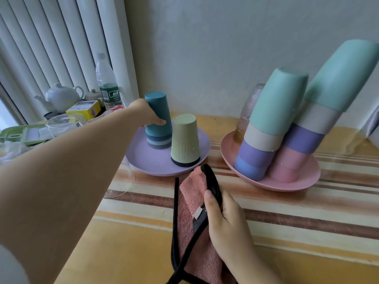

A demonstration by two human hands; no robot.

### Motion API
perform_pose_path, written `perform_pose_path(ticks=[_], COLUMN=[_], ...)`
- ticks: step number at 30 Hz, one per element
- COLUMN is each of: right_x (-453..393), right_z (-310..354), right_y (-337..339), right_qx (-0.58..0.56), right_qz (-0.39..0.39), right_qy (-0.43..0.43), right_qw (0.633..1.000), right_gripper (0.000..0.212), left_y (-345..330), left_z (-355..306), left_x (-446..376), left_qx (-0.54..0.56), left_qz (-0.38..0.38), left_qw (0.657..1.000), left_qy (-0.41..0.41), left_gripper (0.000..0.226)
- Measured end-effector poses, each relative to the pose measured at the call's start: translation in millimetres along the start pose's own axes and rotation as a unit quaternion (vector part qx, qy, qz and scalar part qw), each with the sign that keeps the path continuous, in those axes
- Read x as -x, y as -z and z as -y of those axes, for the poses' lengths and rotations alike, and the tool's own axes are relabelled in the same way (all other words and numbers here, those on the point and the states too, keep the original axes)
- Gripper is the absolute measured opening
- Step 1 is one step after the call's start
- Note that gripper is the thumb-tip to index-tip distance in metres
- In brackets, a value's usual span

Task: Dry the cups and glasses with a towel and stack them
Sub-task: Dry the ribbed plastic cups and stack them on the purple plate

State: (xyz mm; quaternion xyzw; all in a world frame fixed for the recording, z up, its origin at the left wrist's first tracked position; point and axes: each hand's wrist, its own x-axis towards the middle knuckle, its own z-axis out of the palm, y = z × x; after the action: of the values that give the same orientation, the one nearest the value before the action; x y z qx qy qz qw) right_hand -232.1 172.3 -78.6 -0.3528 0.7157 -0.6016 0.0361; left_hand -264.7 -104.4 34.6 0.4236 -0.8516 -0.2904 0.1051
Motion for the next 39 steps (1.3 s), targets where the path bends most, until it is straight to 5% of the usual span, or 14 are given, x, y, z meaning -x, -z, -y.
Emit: perform_pose_path(ticks=[4, 7, 9, 12, 16, 19, 28, 39], right_x=[1.2, 1.2, 1.1, 1.9, 1.8, 1.6, 0.2, 1.2], right_z=[1.2, 2.1, 2.2, 2.8, 2.4, 4.0, 3.5, 4.7], right_y=[0.9, 1.6, 1.5, 1.2, 2.5, 2.1, 2.5, 2.6], right_qx=[0.000, -0.005, -0.003, -0.004, -0.020, -0.037, -0.051, -0.061], right_qz=[0.005, 0.005, 0.005, 0.001, -0.006, -0.005, -0.001, -0.002], right_qy=[-0.006, -0.021, -0.028, -0.036, -0.051, -0.052, -0.054, -0.048], right_qw=[1.000, 1.000, 1.000, 0.999, 0.998, 0.998, 0.997, 0.997], right_gripper=[0.019, 0.022, 0.022, 0.022, 0.031, 0.029, 0.021, 0.021], left_y=[-10.4, -27.8, -49.2, -78.9, -93.1, -94.8, -107.0, -97.5], left_z=[-3.6, -10.1, -4.8, 10.0, 22.5, 24.2, 32.4, 15.0], left_x=[8.4, 37.1, 64.5, 89.1, 70.1, 53.8, 26.3, 55.2], left_qx=[-0.013, 0.093, 0.171, 0.213, 0.266, 0.231, 0.191, 0.145], left_qz=[-0.028, -0.139, -0.218, -0.154, 0.006, 0.058, 0.020, -0.056], left_qw=[0.999, 0.985, 0.960, 0.952, 0.960, 0.969, 0.973, 0.975], left_qy=[0.021, 0.044, -0.047, -0.155, -0.083, -0.069, -0.128, -0.162], left_gripper=[0.074, 0.061, 0.054, 0.059, 0.117, 0.117, 0.088, 0.084])
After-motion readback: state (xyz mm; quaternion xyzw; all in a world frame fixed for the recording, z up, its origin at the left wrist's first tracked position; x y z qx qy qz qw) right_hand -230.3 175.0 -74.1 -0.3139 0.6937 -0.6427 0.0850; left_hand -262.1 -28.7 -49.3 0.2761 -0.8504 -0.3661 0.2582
